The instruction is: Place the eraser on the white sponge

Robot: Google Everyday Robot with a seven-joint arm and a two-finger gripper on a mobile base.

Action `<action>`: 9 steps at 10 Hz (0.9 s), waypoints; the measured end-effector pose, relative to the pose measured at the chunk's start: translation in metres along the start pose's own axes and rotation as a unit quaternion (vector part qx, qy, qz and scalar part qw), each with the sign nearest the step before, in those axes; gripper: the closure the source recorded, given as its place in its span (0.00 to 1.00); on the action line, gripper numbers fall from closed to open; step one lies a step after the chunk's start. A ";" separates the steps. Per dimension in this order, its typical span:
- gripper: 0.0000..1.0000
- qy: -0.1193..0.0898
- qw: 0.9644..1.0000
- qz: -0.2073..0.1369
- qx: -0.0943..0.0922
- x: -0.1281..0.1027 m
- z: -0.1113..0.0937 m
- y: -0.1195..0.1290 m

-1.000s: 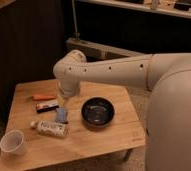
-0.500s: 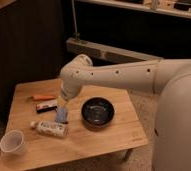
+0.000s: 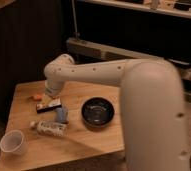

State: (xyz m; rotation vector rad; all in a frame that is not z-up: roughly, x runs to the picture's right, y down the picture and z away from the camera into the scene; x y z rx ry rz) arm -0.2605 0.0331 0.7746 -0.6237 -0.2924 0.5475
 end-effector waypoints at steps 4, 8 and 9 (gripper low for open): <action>0.35 -0.002 0.996 -0.086 -0.031 -0.022 0.064 0.005; 0.35 -0.020 0.993 -0.101 -0.062 -0.015 0.091 -0.010; 0.35 -0.023 0.992 -0.104 -0.067 -0.015 0.097 -0.012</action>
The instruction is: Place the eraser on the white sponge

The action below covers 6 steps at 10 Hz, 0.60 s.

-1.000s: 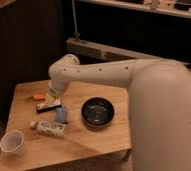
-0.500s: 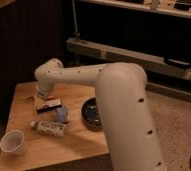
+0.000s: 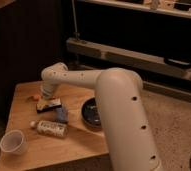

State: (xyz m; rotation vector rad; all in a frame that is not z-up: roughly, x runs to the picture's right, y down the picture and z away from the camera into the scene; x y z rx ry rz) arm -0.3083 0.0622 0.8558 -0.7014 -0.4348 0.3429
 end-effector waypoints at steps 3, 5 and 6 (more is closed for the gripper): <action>0.35 -0.007 1.000 -0.011 -0.008 -0.005 0.016 -0.004; 0.35 -0.004 1.000 -0.014 -0.008 0.001 0.030 -0.005; 0.35 -0.001 1.000 -0.013 -0.006 0.004 0.039 -0.005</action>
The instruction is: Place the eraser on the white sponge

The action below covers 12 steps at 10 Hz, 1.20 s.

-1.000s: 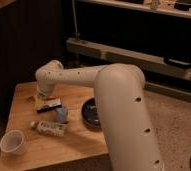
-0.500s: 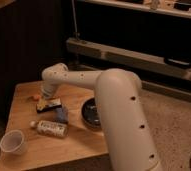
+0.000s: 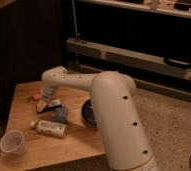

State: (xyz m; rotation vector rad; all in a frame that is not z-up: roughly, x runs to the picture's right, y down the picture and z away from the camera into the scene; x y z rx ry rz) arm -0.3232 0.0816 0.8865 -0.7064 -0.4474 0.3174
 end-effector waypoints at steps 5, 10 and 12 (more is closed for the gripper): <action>0.35 0.012 1.000 0.008 0.008 0.013 0.012 -0.005; 0.59 0.030 0.999 0.011 0.000 0.022 0.021 -0.003; 0.80 0.028 1.000 0.014 0.002 0.024 0.015 -0.002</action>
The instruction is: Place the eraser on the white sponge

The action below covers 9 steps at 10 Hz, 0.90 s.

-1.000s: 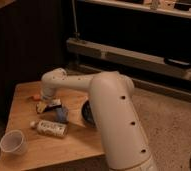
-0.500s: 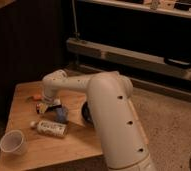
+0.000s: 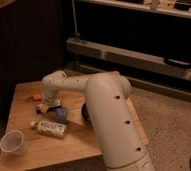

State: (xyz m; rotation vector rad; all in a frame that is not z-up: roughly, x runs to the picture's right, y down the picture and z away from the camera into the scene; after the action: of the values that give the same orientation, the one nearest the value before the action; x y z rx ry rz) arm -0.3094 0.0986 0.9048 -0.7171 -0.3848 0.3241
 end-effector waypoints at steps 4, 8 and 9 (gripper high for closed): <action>1.00 -0.030 0.999 0.007 0.026 -0.011 -0.056 -0.004; 1.00 -0.015 0.999 -0.004 0.036 -0.005 -0.091 -0.002; 1.00 -0.008 0.999 -0.004 0.031 -0.001 -0.096 0.001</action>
State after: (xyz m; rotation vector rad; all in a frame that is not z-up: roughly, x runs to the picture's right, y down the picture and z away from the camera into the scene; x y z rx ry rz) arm -0.2674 0.0441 0.8382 -0.6527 -0.3916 0.3330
